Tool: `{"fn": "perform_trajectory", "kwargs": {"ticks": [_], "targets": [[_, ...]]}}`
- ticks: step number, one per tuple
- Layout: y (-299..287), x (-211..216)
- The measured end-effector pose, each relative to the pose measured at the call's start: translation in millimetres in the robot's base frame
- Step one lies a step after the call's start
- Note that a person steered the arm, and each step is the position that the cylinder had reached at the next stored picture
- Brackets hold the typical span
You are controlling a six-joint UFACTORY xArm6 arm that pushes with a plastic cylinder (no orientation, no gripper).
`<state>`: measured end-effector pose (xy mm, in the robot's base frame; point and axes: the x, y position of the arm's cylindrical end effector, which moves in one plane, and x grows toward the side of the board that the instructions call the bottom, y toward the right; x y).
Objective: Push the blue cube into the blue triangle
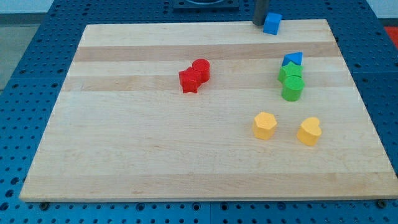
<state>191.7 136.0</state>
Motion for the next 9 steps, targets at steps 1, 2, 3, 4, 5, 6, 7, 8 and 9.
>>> {"fn": "perform_trajectory", "kwargs": {"ticks": [1,2,3,4,5,6,7,8,9], "targets": [[4,0],[23,1],[43,1],[54,1],[70,1],[73,1],[78,3],[86,27],[87,33]]}}
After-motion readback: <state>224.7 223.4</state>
